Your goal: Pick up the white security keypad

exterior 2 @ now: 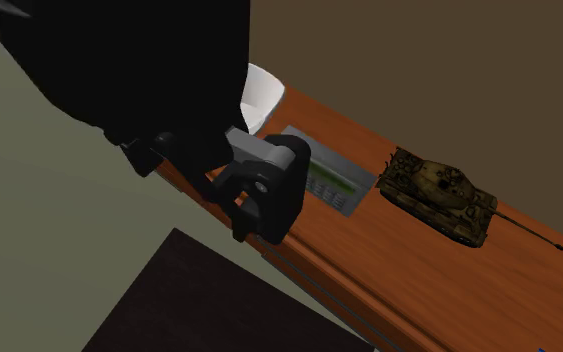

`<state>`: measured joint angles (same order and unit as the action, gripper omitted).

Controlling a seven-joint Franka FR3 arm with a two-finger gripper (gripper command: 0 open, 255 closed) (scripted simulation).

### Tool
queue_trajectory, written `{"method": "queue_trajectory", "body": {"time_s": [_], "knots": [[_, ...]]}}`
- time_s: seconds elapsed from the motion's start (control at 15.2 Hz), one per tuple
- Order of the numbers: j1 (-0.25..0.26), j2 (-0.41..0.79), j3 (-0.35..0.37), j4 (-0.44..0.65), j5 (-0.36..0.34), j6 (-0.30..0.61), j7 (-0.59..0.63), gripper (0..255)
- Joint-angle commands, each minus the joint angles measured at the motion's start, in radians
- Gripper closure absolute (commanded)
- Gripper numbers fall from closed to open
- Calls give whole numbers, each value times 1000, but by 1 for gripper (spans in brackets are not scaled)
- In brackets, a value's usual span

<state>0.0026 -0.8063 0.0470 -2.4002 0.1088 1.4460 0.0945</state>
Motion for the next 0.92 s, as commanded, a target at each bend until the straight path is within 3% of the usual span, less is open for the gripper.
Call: {"method": "queue_trajectory", "body": {"time_s": [0.0, 0.86], "knots": [[0, 0, 0, 0, 0, 0, 0, 0], [115, 378, -182, -18, -246, 346, -685, 0]]}}
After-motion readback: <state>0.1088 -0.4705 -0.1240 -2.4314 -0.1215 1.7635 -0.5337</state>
